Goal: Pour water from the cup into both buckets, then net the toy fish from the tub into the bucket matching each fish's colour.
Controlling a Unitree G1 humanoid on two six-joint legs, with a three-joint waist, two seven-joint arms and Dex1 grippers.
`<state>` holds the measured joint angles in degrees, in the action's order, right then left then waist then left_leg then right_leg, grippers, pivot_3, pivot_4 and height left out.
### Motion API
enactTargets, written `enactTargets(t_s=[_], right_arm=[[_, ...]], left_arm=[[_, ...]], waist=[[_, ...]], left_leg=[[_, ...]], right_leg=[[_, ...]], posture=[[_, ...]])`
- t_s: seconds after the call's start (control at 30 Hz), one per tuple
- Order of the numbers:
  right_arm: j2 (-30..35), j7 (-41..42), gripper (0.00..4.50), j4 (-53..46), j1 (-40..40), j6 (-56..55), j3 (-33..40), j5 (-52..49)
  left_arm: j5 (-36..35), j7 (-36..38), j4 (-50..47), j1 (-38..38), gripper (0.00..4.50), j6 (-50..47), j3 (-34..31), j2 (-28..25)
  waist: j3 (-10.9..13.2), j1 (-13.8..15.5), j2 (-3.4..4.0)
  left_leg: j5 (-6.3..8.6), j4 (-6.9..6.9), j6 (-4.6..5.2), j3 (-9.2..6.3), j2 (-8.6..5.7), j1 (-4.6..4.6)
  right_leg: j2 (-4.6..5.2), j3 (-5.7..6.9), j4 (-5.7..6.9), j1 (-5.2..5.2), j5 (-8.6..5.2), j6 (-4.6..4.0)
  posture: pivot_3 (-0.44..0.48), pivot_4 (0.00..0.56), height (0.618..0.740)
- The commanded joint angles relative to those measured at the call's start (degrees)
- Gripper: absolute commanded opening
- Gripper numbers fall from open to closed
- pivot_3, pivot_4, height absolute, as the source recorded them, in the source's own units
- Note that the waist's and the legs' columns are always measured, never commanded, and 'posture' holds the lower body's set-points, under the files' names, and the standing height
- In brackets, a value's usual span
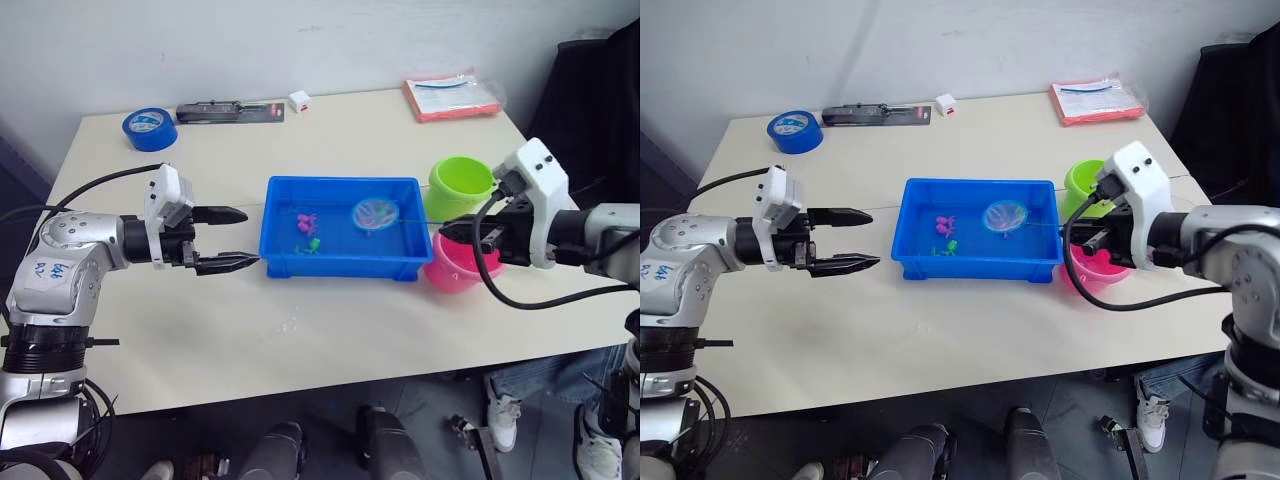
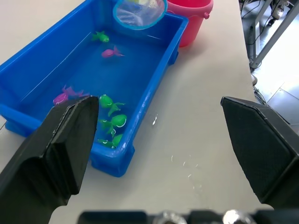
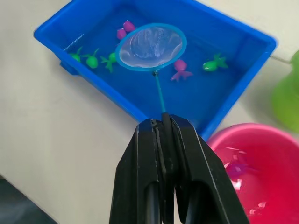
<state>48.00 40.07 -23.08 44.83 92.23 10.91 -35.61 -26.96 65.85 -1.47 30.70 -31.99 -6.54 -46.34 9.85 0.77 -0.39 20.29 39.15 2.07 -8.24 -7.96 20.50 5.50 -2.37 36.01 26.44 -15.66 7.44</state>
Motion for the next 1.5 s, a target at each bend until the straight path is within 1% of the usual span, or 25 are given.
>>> enactTargets(t_s=[0.03,0.2,0.37,0.63,0.77,0.93,1.2,1.5], right_arm=[[2.79,-4.57,0.78,4.93,3.08,0.27,-2.37,-6.48],[3.55,-11.83,0.78,13.94,7.56,0.27,-7.44,-15.26],[4.35,-16.27,0.78,19.13,8.98,0.27,-11.64,-22.09],[-0.14,-24.59,0.78,27.75,11.64,0.27,-15.21,-27.47],[-3.52,-28.55,0.78,33.00,13.41,0.27,-15.83,-25.86],[-5.49,-32.35,0.78,34.46,14.03,0.27,-15.72,-22.41],[-10.89,-37.39,0.78,33.78,11.95,0.27,-9.68,-16.70],[-17.71,-37.65,0.78,29.38,10.53,-0.31,-1.78,-9.53]], left_arm=[[-1.67,-0.89,-3.19,-0.57,4.50,-0.31,-2.04,-0.87],[-2.54,-2.22,-5.44,-2.38,4.50,-0.76,-2.59,-0.34],[-3.64,-3.14,-7.25,-4.38,4.50,-1.34,-3.93,-0.90],[-4.82,-4.86,-10.16,-6.75,4.50,-2.59,-5.34,-1.05],[-5.14,-5.49,-10.88,-6.85,4.50,-3.09,-5.81,-1.27],[-5.55,-5.84,-11.32,-6.66,4.50,-3.56,-6.03,-1.93],[-5.66,-6.11,-11.18,-6.02,4.50,-3.53,-5.29,-2.39],[-5.26,-5.39,-10.02,-4.17,4.50,-3.58,-4.34,-3.04]], waist=[[0.00,0.36,0.00],[0.00,0.41,0.00],[0.00,0.40,0.00],[0.00,0.40,0.00],[0.00,0.39,0.00],[0.00,0.26,0.00],[0.00,0.10,0.00],[0.00,-1.00,0.01]], left_leg=[[0.00,0.00,0.01,0.00,0.00,0.00],[0.01,-0.01,0.01,0.00,0.01,0.01],[0.01,-0.04,0.00,0.00,0.03,0.02],[0.01,-0.03,0.01,0.00,0.03,0.05],[0.01,-0.03,0.01,0.00,0.02,0.05],[0.01,-0.03,0.01,-0.03,0.03,0.08],[0.01,-0.03,0.01,-0.03,0.03,0.08],[0.01,-0.04,0.01,-0.05,0.03,0.09]], right_leg=[[0.00,0.05,-0.01,0.00,0.00,0.00],[0.03,0.12,-0.03,0.02,0.00,0.00],[0.02,0.14,-0.04,0.04,0.00,0.00],[0.01,0.15,-0.07,0.04,0.00,0.00],[0.02,0.15,-0.05,0.04,0.00,0.00],[0.02,0.25,-0.04,0.08,0.00,-0.01],[0.03,0.29,-0.03,0.07,0.01,-0.02],[0.03,0.31,-0.03,0.07,0.01,-0.02]], posture=[[0.000,0.150,0.740],[0.000,0.150,0.740],[0.000,0.150,0.740],[0.000,0.150,0.740],[0.000,0.150,0.740],[0.000,0.150,0.740],[0.000,0.150,0.740],[0.000,0.150,0.740]])
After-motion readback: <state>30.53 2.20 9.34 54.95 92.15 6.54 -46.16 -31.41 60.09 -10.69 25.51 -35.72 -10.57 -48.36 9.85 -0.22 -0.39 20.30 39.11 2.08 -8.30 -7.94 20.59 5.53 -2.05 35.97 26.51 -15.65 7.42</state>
